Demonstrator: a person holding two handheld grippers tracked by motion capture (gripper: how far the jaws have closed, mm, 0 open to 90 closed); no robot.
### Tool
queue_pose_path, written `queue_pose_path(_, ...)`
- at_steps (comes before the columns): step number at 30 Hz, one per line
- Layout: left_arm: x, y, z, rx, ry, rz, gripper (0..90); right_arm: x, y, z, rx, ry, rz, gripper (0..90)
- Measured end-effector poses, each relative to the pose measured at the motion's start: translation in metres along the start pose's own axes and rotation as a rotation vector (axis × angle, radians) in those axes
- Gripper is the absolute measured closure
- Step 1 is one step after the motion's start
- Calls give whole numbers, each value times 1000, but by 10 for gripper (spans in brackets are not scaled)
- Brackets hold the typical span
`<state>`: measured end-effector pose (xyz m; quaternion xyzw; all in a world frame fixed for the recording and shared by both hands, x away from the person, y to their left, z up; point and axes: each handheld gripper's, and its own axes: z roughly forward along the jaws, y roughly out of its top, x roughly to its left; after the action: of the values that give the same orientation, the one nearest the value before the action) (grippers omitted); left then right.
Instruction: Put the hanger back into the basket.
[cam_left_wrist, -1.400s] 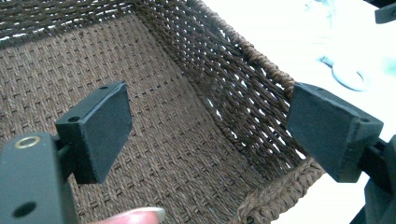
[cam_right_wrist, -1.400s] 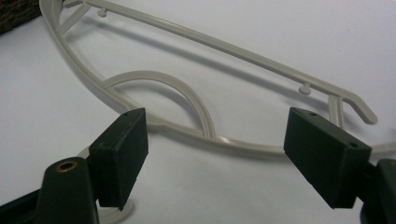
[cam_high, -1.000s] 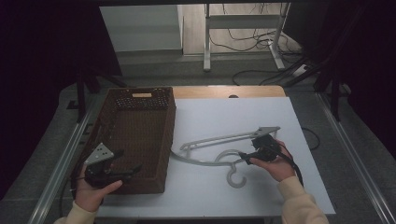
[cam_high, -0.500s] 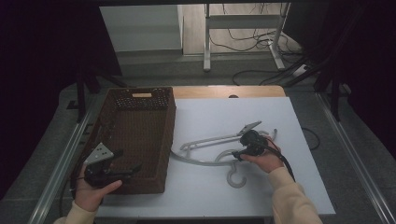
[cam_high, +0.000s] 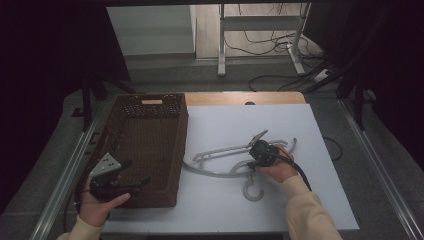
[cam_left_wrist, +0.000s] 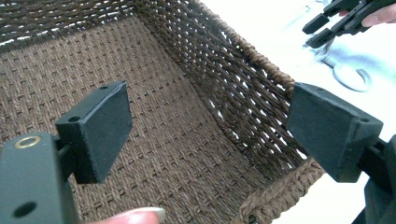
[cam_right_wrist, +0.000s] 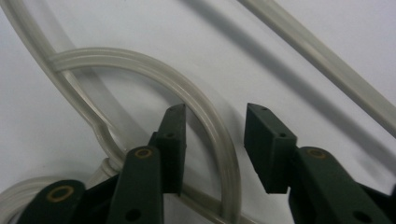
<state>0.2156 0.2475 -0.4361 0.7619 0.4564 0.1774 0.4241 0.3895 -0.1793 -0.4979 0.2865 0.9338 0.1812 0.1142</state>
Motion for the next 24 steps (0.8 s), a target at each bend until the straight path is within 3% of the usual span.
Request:
queue_pose_path(4,1,0,0,1,-1,0,146,0,1,2,10,6,-19,680)
queue_pose_path(18,1,0,0,-2,0,-6,146,-1,-2,0,-9,19,-137,756)
queue_pose_path(21,1,0,-1,-3,0,-5,146,-2,-3,-1,-14,29,-135,793)
queue_pose_path(22,2,0,-1,-3,1,-5,146,-4,-3,-3,-30,36,-102,794)
queue_pose_path(24,2,-1,-1,-2,0,-5,146,-7,-4,-5,-45,35,-95,804)
